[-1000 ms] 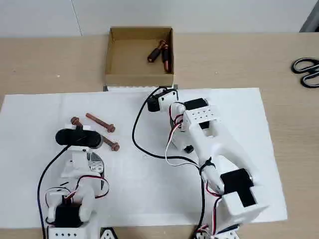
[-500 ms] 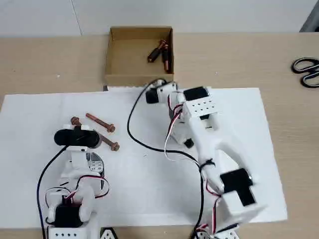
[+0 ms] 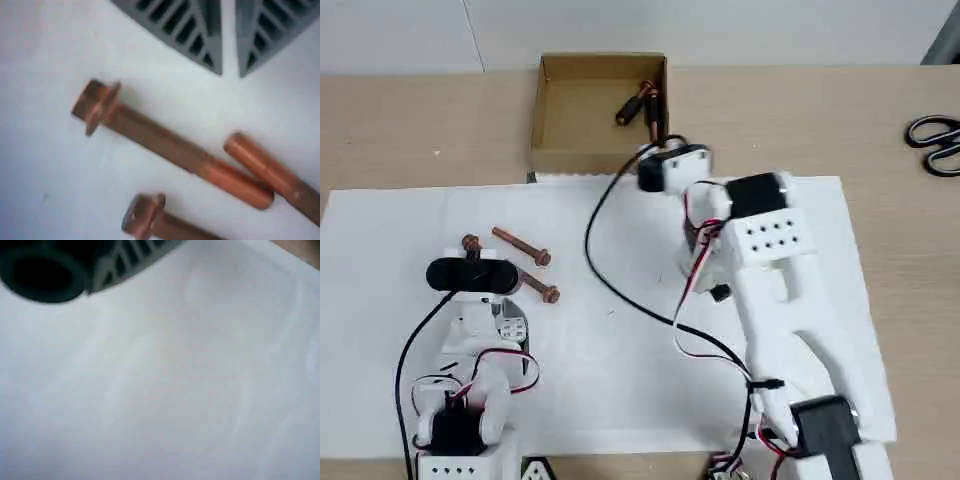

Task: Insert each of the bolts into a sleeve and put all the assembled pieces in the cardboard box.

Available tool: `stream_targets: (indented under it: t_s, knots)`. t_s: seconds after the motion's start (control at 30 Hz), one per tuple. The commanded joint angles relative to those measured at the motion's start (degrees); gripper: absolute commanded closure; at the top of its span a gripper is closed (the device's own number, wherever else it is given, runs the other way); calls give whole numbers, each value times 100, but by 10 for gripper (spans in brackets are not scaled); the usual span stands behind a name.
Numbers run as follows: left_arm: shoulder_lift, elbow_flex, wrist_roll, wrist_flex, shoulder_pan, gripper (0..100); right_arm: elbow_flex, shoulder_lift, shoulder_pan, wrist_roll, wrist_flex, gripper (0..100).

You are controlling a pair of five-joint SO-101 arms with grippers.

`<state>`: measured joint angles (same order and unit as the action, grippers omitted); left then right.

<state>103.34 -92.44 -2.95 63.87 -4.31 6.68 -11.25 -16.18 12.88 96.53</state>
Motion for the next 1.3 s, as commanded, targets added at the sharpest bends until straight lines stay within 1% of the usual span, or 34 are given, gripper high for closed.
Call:
stream_targets:
  t_s: [0.0,0.1,0.27,0.43,0.5,0.6,0.7,0.8,0.9,1.0,1.1,1.13,1.17,1.27]
  knots:
    - [53,40,0,-527,-35,990,-237,-391,426,-185,207,995]
    - [26,391,9,-826,-26,989,-229,-602,708,-176,233,995]
    - [9,1103,70,-826,-44,989,-202,-980,1033,-149,242,995]
    - [-88,1771,765,-826,-44,989,440,-1253,1226,-141,233,994]
    - [-492,2185,818,-826,-53,989,747,-1393,1226,-141,224,994]
    - [-1600,3116,765,-826,-220,989,1081,-1640,1226,-141,207,994]
    - [-3015,4277,378,-730,-378,989,1284,-1877,1226,-141,189,994]
    - [-4431,5481,88,-132,-378,991,1389,-2009,1226,-167,180,994]
    - [-5688,6466,-44,413,-422,993,1486,-2097,1226,-185,180,994]
    - [-6681,7099,-53,756,-431,993,1503,-2097,1235,-193,189,995]
    - [-7446,7433,-62,809,-545,992,1503,-2097,1235,-202,189,995]
    - [-7631,7503,-176,809,-598,991,1503,-2097,1235,-202,189,995]
    - [-7833,7547,-475,809,-615,990,1503,-2097,1235,-202,189,995]
    - [-8334,7600,-1855,765,-844,989,1503,-2097,1411,-202,198,995]
